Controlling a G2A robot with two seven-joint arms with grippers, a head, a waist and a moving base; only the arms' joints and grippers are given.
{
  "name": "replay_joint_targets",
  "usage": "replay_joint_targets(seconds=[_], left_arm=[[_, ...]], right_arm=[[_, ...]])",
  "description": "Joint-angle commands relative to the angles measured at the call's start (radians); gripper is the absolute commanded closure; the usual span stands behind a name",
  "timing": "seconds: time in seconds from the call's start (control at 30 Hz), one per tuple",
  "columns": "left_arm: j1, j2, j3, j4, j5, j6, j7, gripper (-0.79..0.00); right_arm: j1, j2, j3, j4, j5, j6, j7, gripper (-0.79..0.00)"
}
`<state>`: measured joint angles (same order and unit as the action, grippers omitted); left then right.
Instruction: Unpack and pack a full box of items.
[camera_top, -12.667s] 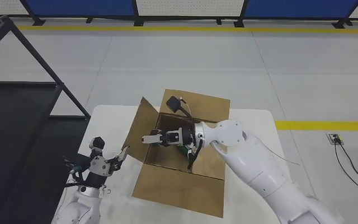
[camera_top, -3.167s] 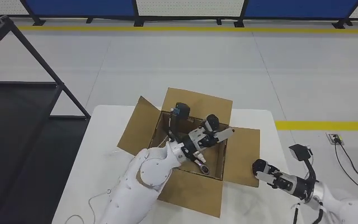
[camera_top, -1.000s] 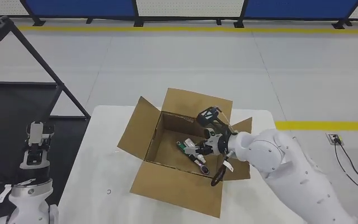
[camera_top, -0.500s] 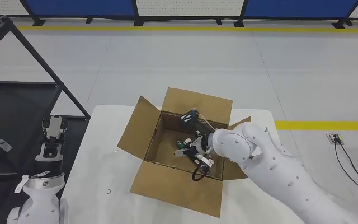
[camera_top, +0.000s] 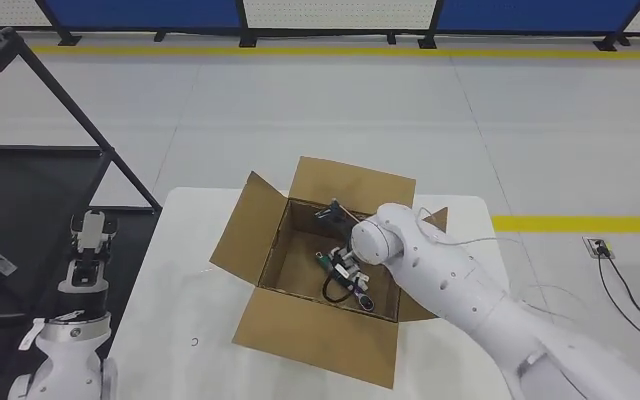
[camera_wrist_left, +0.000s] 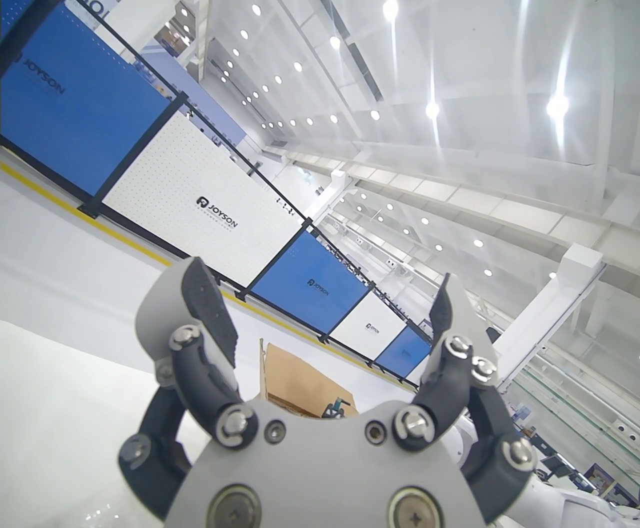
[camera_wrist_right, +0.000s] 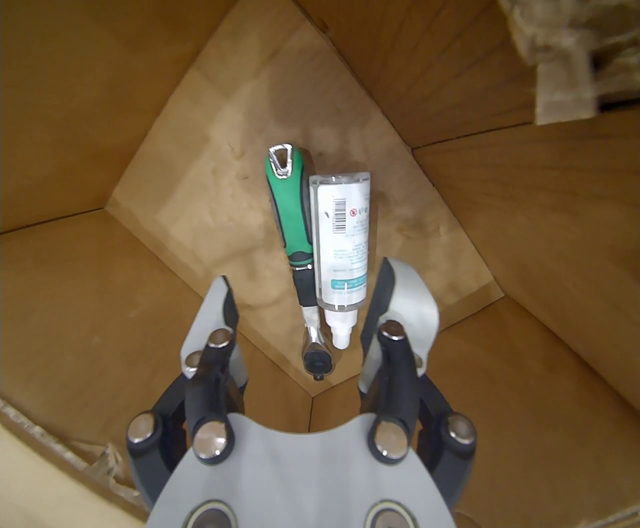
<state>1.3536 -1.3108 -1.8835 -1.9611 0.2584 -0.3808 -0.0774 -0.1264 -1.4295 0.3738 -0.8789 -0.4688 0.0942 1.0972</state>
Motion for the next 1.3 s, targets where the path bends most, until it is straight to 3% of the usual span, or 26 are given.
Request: replay_joint_targets(seconds=[0.0, 0.3, 0.87, 0.9, 0.97, 1.0, 1.13, 1.27], left_arm=[[0.000, 0.001, -0.001, 0.000, -0.002, -0.001, 0.001, -0.785], [0.003, 0.006, -0.006, -0.005, -0.009, -0.011, 0.005, -0.785], [0.015, 0.014, -0.019, -0.019, -0.026, -0.013, 0.019, -0.785], [0.016, 0.014, -0.018, -0.020, -0.026, -0.013, 0.020, -0.785], [0.017, 0.015, -0.019, -0.021, -0.024, -0.013, 0.023, -0.785], [0.018, 0.015, -0.019, -0.021, -0.024, -0.014, 0.025, -0.785], [0.020, 0.017, -0.019, -0.022, -0.021, -0.014, 0.030, -0.785], [0.021, 0.018, -0.014, -0.021, -0.021, -0.013, 0.031, -0.785]], right_arm=[[0.009, -0.025, -0.011, 0.063, 0.002, -0.009, -0.007, -0.351], [0.027, -0.114, -0.038, 0.250, 0.002, -0.052, -0.035, -0.376], [0.034, -0.224, -0.063, 0.453, -0.057, -0.153, -0.050, -0.308], [0.035, -0.229, -0.062, 0.461, -0.058, -0.156, -0.052, -0.289], [0.036, -0.238, -0.060, 0.480, -0.060, -0.167, -0.053, -0.154], [0.038, -0.243, -0.058, 0.489, -0.060, -0.171, -0.056, -0.025], [0.050, -0.255, -0.043, 0.512, -0.049, -0.210, -0.074, 0.000], [0.068, -0.249, -0.012, 0.524, -0.010, -0.349, -0.078, 0.000]])
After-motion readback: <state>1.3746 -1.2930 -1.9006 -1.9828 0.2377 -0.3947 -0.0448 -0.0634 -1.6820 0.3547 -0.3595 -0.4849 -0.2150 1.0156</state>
